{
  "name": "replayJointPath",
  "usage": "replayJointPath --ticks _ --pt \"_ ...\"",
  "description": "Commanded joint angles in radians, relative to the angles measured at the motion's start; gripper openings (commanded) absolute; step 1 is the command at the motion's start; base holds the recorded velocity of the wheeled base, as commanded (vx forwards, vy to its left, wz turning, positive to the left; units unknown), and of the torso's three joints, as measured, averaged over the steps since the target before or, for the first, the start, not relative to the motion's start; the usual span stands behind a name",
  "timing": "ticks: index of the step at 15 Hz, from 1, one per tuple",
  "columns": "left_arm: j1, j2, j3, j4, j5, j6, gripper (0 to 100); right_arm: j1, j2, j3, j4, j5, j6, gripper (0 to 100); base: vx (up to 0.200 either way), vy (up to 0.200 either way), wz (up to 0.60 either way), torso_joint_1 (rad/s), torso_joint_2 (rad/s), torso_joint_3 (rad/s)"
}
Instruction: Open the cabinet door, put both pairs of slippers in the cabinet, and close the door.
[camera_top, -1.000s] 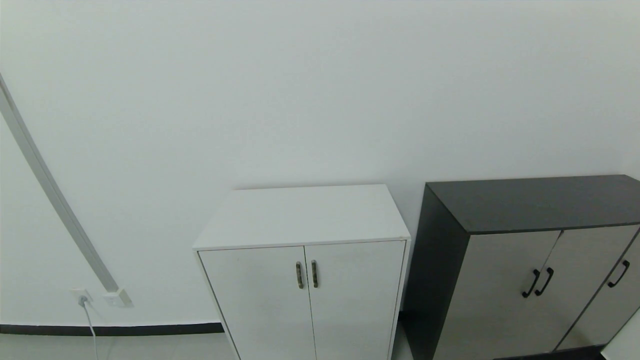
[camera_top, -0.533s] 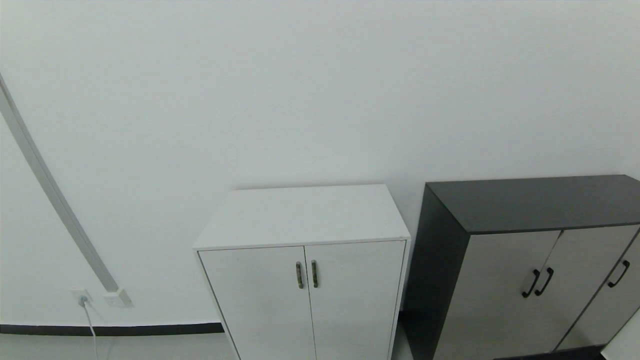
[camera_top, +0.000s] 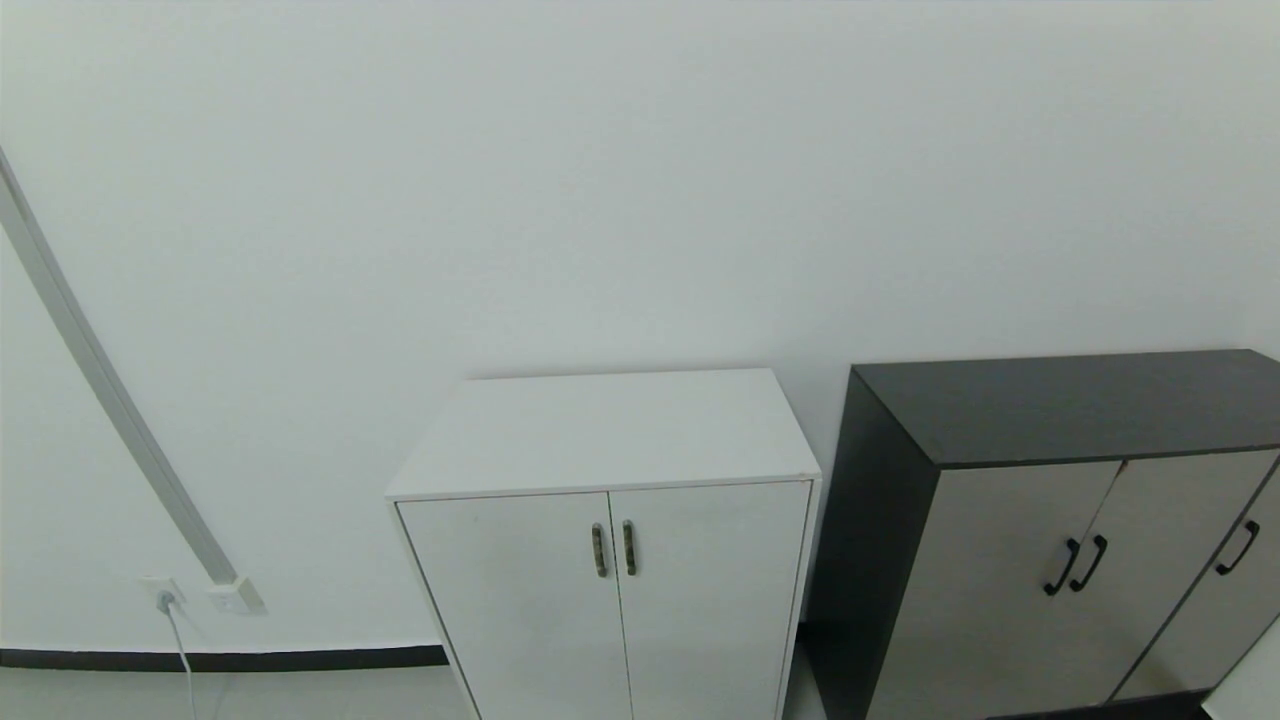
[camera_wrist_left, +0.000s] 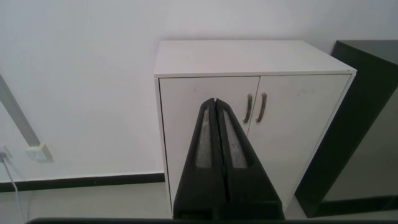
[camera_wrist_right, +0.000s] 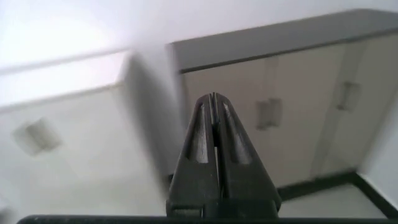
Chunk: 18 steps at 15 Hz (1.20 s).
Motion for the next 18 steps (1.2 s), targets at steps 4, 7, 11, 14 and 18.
replayJointPath --ticks 4,7,11,14,18 --pt "0.001 0.0 0.0 0.0 0.0 -0.001 0 0.0 0.003 0.003 0.007 0.037 -0.063 0 0.0 0.0 0.0 0.0 0.0 0.0" --pt "0.001 0.0 0.0 0.0 -0.003 0.001 0 -0.005 0.006 0.003 0.005 0.016 -0.028 0 0.0 0.0 0.0 0.0 0.0 0.0" --pt "0.001 0.0 0.0 0.0 -0.003 0.004 0 -0.003 0.005 0.003 0.007 0.028 -0.045 0 0.0 0.0 0.0 0.0 0.0 0.0" --pt "0.001 0.0 0.0 0.0 -0.001 0.004 0 0.002 0.008 0.003 0.005 0.033 -0.021 0 0.0 0.0 0.0 0.0 0.0 0.0" --pt "0.001 0.0 0.0 0.0 -0.001 0.004 0 0.0 0.005 0.003 0.004 0.028 -0.013 0 0.0 0.0 0.0 0.0 0.0 0.0"
